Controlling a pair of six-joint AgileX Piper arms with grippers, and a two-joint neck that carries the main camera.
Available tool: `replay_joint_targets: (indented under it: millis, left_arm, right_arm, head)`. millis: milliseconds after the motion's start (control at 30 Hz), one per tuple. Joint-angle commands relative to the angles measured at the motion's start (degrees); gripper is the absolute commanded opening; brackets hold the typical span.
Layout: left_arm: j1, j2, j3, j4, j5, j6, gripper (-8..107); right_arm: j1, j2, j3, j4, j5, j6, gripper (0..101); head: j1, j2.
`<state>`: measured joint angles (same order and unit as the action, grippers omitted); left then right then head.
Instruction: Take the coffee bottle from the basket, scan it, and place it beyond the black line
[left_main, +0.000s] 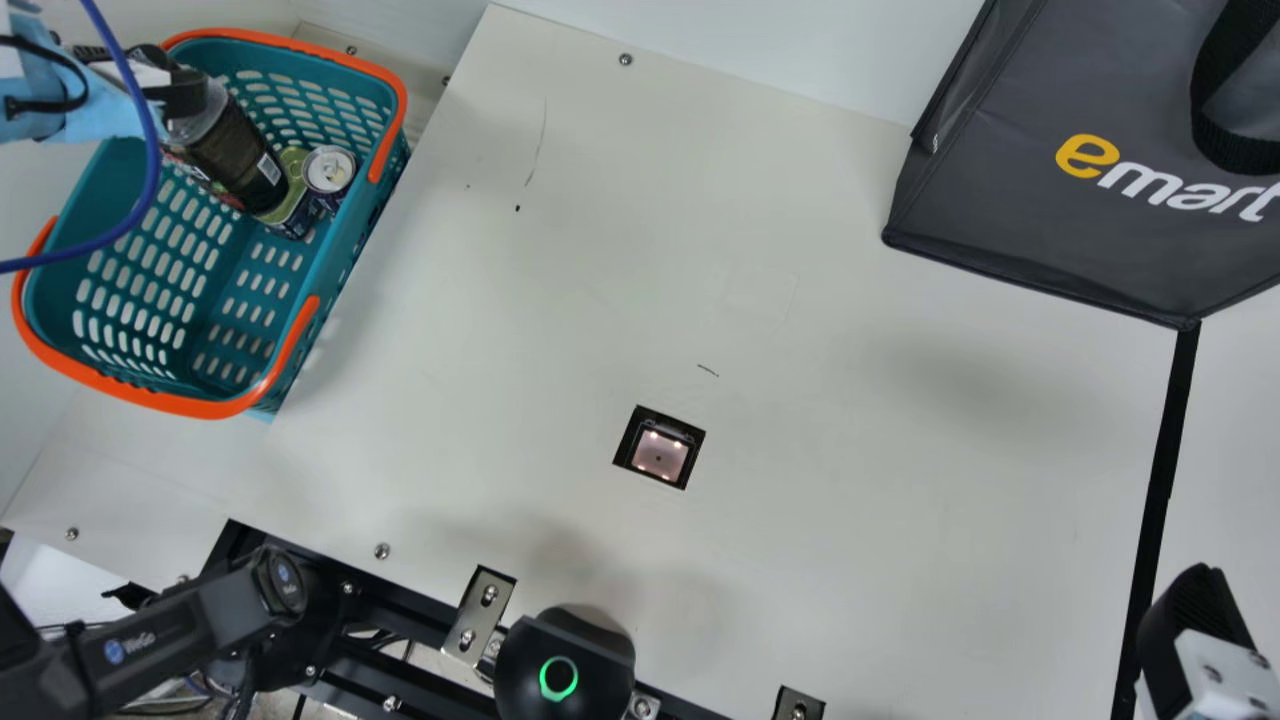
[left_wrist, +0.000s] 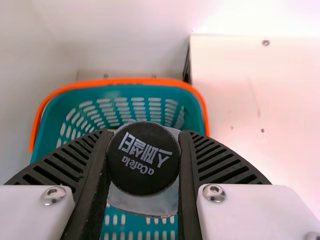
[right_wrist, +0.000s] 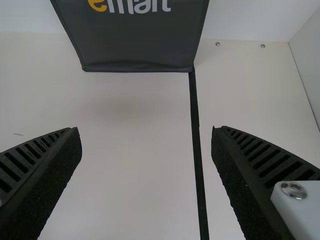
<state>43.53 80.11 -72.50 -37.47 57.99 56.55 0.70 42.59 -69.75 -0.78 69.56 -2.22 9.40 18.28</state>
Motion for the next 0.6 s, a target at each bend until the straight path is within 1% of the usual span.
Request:
replay_joint_targets:
  millis: [0, 267, 567]
  left_arm:
    - [-0.8, -0.3, -0.4, -0.1, 0.5, -0.3, 10]
    - [-4.6, -2.5, -0.7, -0.2, 1.4, -1.9, 10]
    - [-9.7, -4.8, 0.7, 0.3, 1.2, -3.6, 10]
  right_arm:
    - [0.0, 0.0, 0.0, 0.0, 0.0, 0.0, 91]
    - [0.0, 0.0, 0.0, 0.0, 0.0, 0.0, 91]
    - [0.0, 0.0, 0.0, 0.0, 0.0, 0.0, 91]
  head:
    - [-1.5, 0.1]
    - [-1.5, 0.1]
    - [-1.5, 0.1]
